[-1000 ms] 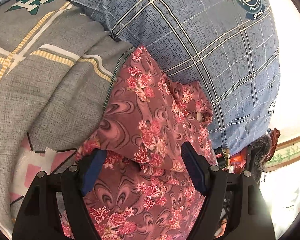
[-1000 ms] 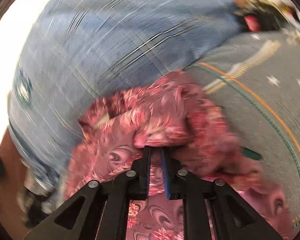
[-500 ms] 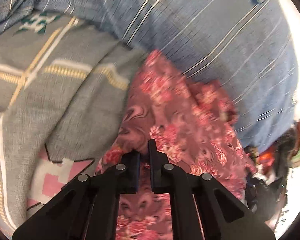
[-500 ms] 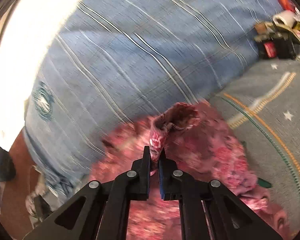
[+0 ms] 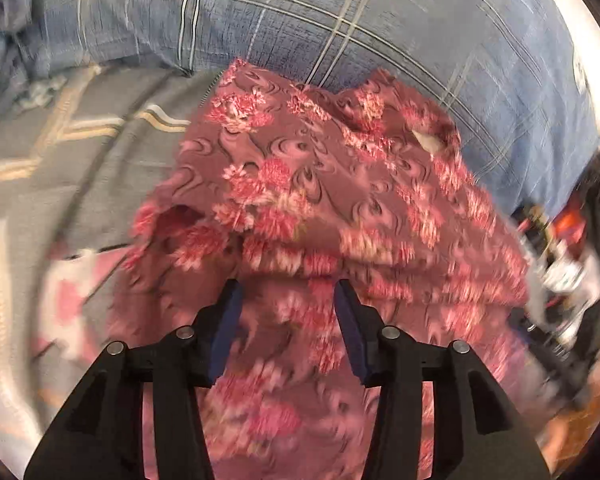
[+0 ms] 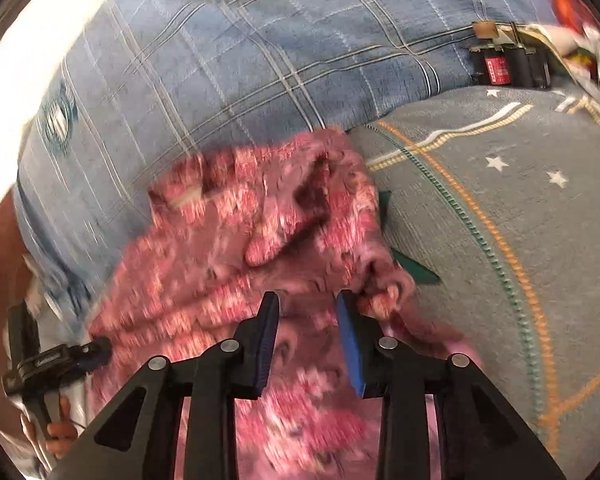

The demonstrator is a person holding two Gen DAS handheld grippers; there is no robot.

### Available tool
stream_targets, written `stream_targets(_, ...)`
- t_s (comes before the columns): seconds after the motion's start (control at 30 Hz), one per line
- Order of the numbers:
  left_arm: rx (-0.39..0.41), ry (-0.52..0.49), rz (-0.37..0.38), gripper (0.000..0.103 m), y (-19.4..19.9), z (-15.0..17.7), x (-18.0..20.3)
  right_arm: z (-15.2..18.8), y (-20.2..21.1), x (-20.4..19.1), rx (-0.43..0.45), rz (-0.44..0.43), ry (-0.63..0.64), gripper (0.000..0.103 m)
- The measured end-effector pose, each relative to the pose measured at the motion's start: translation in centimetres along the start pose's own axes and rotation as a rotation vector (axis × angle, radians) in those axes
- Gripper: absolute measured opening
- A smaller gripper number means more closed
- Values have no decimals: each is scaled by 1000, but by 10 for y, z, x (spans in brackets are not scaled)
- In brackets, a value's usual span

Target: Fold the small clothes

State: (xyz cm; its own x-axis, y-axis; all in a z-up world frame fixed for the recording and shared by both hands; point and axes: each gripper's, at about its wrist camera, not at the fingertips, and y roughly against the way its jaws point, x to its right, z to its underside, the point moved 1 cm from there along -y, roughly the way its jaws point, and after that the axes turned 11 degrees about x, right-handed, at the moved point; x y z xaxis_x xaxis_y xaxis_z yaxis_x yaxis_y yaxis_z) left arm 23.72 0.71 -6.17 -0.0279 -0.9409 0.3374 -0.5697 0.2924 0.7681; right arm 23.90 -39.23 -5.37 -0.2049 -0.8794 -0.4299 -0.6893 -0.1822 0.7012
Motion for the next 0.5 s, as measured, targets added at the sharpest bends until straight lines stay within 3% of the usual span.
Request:
stream_targets(0.1, -68, 24, 72, 46, 23, 11, -11, 7, 14, -1, -82, 26, 40, 35)
stream_targets(0.17, -74, -8, 55, 48, 41, 18, -22, 19, 31, 4, -122, 50, 87, 38)
stream_targets(0.27, -75, -85, -8, 60, 82, 43, -49, 43, 66, 20, -150, 57, 133, 46)
stream_targets(0.37, -114, -120, -39, 62, 109, 80, -74, 68, 105, 43, -142, 58, 149, 47)
stream_targets(0.5, -208, -86, 30, 66, 121, 132, -82, 90, 144, 71, -97, 123, 143, 59)
